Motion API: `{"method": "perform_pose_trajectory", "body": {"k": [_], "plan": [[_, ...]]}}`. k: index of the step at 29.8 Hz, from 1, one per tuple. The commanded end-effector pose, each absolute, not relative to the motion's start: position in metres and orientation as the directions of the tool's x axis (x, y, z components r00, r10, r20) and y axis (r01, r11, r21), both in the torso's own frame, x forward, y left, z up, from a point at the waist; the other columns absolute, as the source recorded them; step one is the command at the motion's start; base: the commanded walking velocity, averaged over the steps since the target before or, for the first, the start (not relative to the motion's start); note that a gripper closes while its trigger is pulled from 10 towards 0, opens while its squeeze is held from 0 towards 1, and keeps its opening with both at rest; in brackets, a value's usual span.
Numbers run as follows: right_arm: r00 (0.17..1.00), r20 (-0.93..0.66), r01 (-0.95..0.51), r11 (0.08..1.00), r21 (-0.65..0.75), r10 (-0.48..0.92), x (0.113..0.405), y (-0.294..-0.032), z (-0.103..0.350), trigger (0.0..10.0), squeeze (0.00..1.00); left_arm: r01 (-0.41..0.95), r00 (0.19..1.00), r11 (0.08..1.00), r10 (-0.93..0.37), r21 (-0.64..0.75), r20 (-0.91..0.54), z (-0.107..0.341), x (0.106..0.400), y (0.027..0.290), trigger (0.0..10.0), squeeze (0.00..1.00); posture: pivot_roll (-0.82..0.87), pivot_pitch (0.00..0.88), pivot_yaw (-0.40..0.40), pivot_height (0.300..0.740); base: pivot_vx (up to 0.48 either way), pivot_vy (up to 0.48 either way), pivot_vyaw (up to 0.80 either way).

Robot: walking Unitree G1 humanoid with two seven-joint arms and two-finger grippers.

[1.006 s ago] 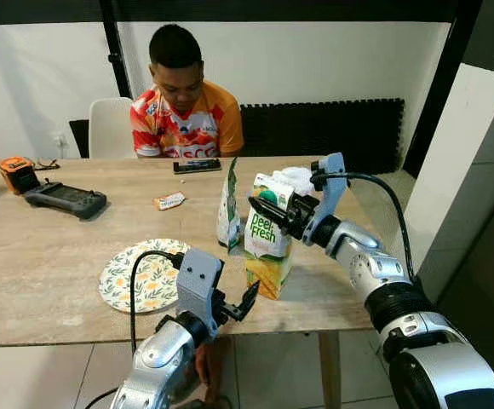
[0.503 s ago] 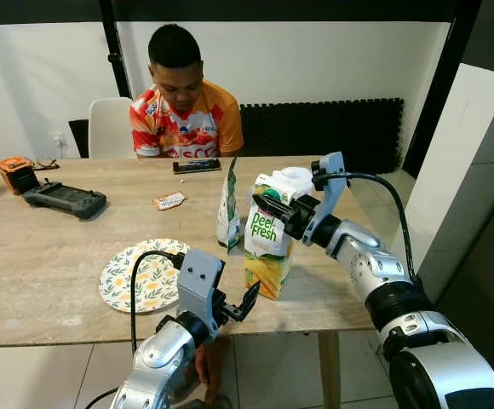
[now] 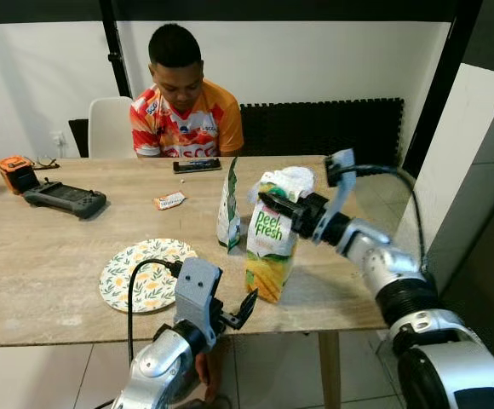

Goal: Restocking fridge

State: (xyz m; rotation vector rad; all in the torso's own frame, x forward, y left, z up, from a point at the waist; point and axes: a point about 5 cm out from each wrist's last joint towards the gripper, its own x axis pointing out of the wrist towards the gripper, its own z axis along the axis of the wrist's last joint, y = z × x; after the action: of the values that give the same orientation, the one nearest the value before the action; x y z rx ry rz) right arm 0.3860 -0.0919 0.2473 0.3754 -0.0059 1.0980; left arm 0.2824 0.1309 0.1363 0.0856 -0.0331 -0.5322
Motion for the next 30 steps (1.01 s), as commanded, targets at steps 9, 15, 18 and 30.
{"method": "perform_pose_trajectory", "body": {"k": [9, 15, 18, 30], "plan": [[0.172, 0.318, -0.928, 0.044, 0.371, 0.932, 0.349, -0.125, 0.256, 0.0, 0.00, 0.585, 0.808, 0.809, -0.587, 0.060, 0.043, 0.142, 0.274, 0.134, 10.0, 0.00, -0.06, 0.036, -0.040, 0.740, 0.000, 0.000, 0.00], [0.031, 0.289, -0.896, -0.101, 0.433, 0.957, 0.318, -0.130, 0.240, 0.0, 0.00, 0.655, 0.755, 0.754, -0.655, 0.048, -0.015, 0.135, 0.266, 0.137, 10.0, 0.00, -0.07, 0.046, -0.025, 0.740, 0.000, 0.000, 0.00], [0.000, 0.280, -0.878, -0.134, 0.460, 0.960, 0.309, -0.129, 0.235, 0.0, 0.00, 0.679, 0.734, 0.733, -0.678, 0.037, -0.034, 0.132, 0.262, 0.138, 10.0, 0.00, -0.07, 0.048, -0.024, 0.740, 0.000, 0.000, 0.00], [-0.078, 0.130, -0.809, -0.139, 0.571, 0.988, 0.275, -0.117, 0.190, 0.0, 0.00, 0.852, 0.478, 0.506, -0.856, -0.132, -0.197, 0.112, 0.222, 0.129, 10.0, 0.00, -0.06, 0.066, -0.023, 0.740, 0.000, 0.000, 0.00]]}}
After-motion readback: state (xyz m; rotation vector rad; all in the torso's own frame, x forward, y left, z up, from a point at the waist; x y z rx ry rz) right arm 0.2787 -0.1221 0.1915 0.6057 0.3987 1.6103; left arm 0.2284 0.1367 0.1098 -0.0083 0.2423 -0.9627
